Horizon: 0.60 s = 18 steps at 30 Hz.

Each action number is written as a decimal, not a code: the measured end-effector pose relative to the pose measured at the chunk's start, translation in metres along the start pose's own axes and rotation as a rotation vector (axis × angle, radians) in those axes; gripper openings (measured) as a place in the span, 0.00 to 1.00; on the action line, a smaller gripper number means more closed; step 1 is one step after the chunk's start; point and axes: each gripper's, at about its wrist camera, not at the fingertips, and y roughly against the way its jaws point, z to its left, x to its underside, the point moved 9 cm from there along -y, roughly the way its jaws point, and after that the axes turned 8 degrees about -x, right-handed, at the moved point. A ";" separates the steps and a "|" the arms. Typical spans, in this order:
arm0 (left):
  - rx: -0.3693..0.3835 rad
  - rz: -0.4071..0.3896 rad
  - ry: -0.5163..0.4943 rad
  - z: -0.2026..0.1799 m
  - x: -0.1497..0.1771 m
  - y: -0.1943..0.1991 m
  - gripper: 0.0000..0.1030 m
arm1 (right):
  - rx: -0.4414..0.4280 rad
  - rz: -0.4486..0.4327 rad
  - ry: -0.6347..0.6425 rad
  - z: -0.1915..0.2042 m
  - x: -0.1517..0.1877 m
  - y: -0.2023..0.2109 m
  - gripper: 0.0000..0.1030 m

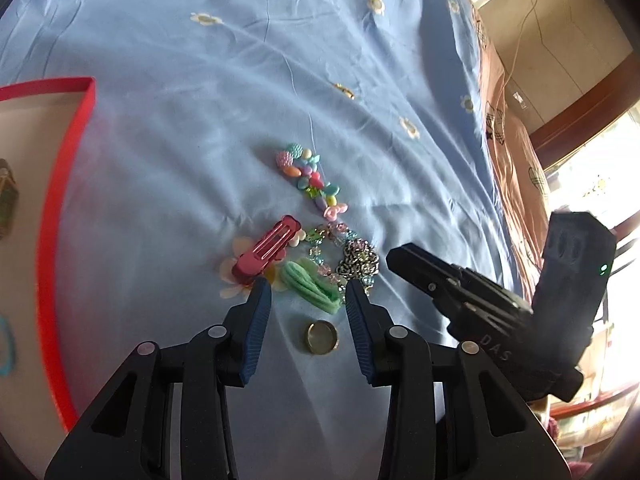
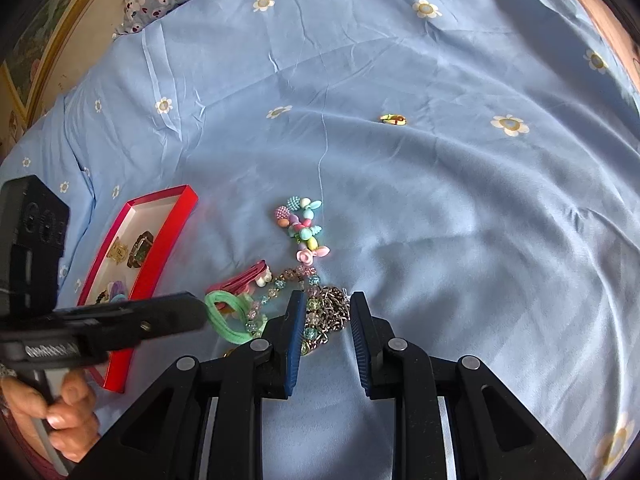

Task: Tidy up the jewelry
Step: 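Grasp the green bow hair clip with the left gripper while the right grasps the crystal bead bracelet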

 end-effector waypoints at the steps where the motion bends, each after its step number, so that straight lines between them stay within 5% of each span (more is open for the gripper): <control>1: 0.000 0.006 -0.006 0.000 0.001 -0.003 0.21 | -0.003 0.006 0.002 0.000 -0.001 -0.003 0.23; 5: 0.001 0.007 -0.013 0.005 0.004 -0.005 0.06 | -0.008 0.027 0.014 0.004 -0.002 -0.014 0.26; 10: -0.001 -0.015 -0.024 0.010 0.005 0.000 0.05 | 0.014 0.058 0.046 0.007 -0.002 -0.034 0.26; 15: 0.003 -0.033 -0.019 0.016 0.006 0.009 0.05 | 0.062 0.059 0.090 0.009 -0.004 -0.042 0.08; 18: 0.005 -0.047 -0.013 0.019 0.007 0.018 0.05 | 0.067 0.052 0.106 0.012 -0.003 -0.038 0.07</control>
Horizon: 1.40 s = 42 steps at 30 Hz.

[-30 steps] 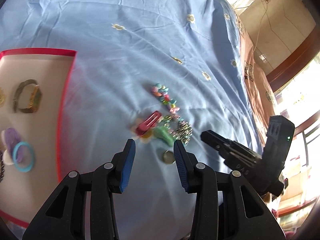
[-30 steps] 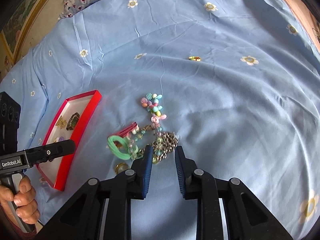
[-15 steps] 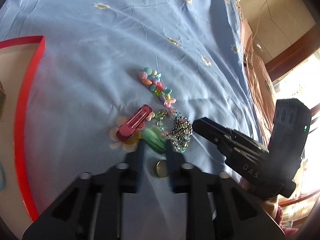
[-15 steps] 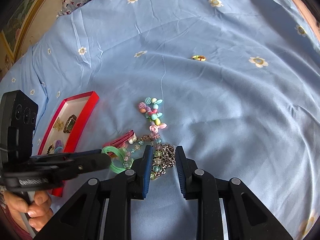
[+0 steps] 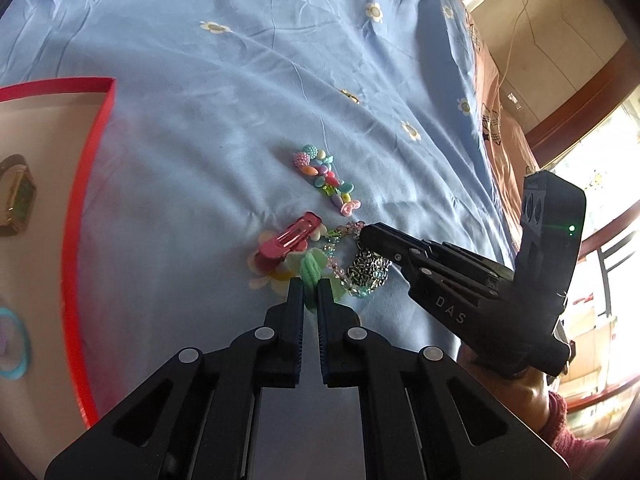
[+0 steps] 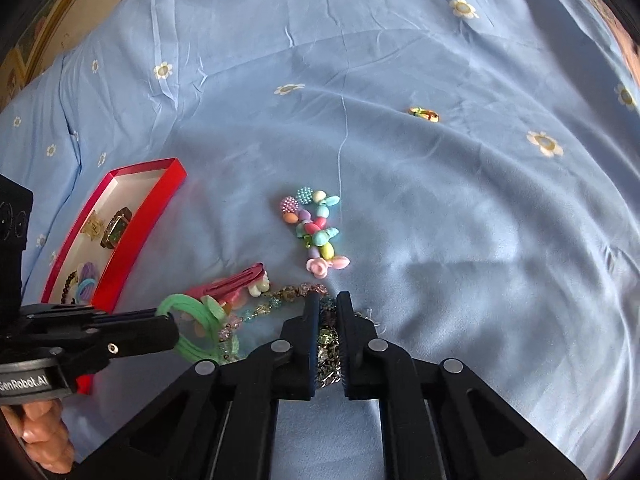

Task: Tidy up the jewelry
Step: 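Grasp the green bow hair clip with the left gripper while the right grasps the crystal bead bracelet, then carry the bow clip and bead bracelet over the tray and lower them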

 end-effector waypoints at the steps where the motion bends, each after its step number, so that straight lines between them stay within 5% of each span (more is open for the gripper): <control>1: -0.001 -0.006 0.001 0.002 0.001 0.004 0.05 | -0.004 -0.004 0.000 0.001 0.000 0.002 0.07; 23: -0.054 -0.149 0.098 0.063 0.025 0.094 0.05 | -0.180 -0.100 0.056 0.093 -0.015 0.054 0.07; 42: -0.113 -0.215 0.211 0.128 0.056 0.146 0.05 | -0.315 -0.048 0.160 0.192 -0.001 0.037 0.07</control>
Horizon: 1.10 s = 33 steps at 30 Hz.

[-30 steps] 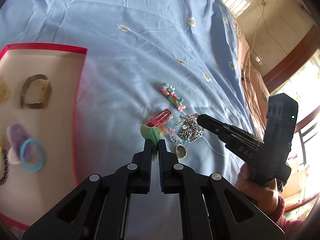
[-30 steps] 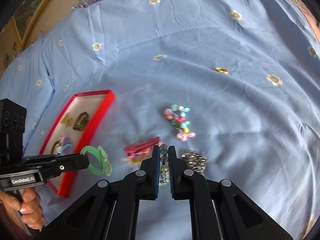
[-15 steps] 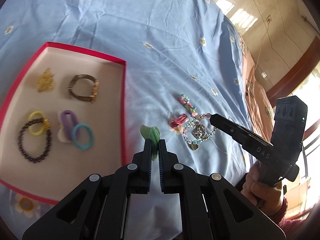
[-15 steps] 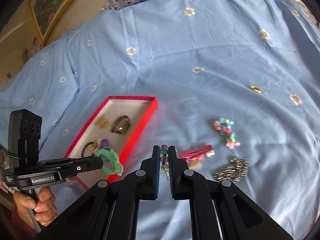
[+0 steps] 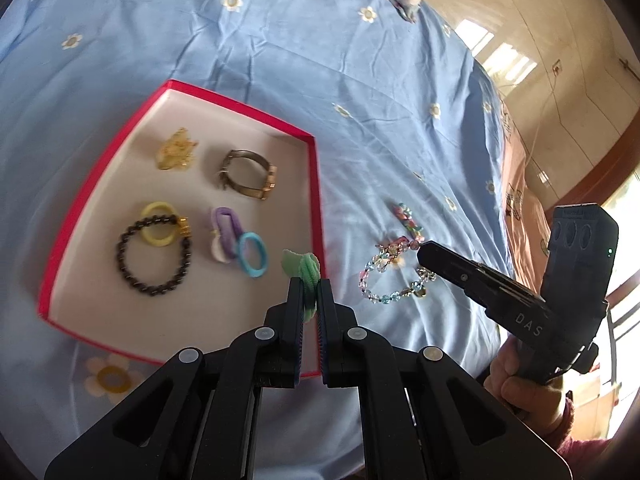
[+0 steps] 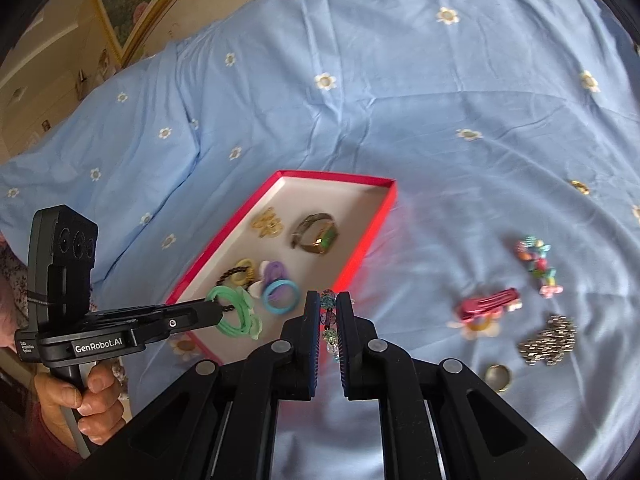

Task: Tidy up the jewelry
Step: 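Carry the bow clip and bead bracelet over the tray and lower them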

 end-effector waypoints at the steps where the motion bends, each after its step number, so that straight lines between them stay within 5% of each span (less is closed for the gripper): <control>1: -0.003 -0.001 0.004 0.003 0.000 0.001 0.05 | -0.007 0.004 0.003 0.004 0.000 -0.003 0.07; 19: -0.059 0.011 0.093 0.068 0.001 0.002 0.05 | -0.131 0.084 0.079 0.073 0.003 -0.060 0.07; 33: -0.153 0.065 0.144 0.116 0.009 -0.022 0.05 | -0.049 0.188 0.042 0.032 0.024 -0.108 0.07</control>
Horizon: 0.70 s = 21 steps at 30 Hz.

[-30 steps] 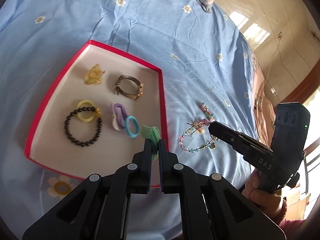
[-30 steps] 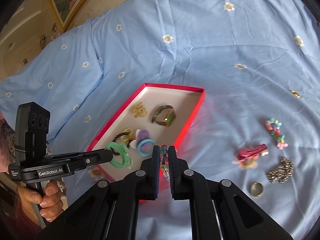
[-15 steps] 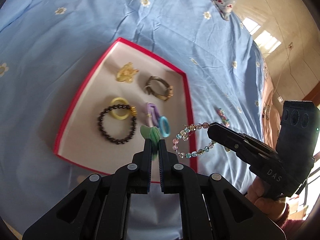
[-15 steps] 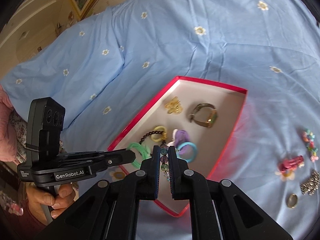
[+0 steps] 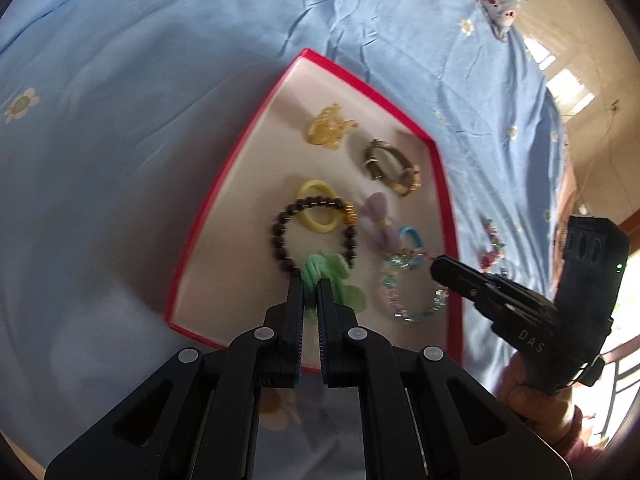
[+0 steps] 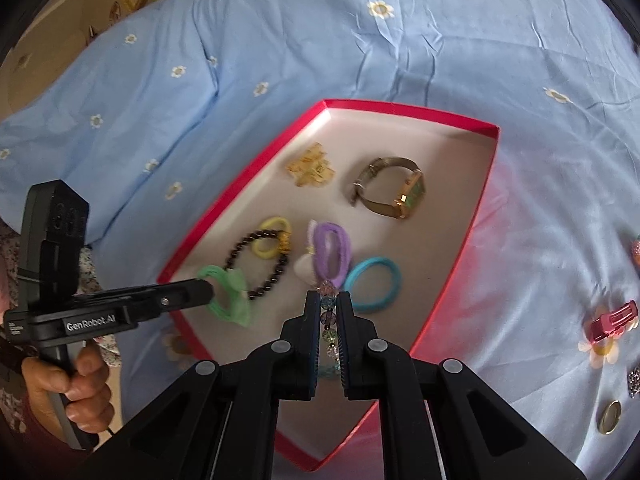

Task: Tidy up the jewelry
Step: 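Carry the bow clip and bead bracelet over the tray and lower them, then open both grippers to release the bow clip and bracelet in the tray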

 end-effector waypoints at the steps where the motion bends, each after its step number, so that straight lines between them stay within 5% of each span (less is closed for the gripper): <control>1: -0.007 0.002 0.002 0.002 0.001 -0.002 0.05 | 0.011 0.004 0.001 -0.003 0.001 -0.002 0.07; 13: -0.047 0.003 -0.001 0.003 -0.002 -0.007 0.11 | 0.057 0.026 0.030 -0.008 0.005 -0.012 0.09; 21: -0.060 -0.006 -0.008 -0.002 -0.004 -0.001 0.34 | 0.019 0.016 -0.001 -0.008 0.004 -0.007 0.13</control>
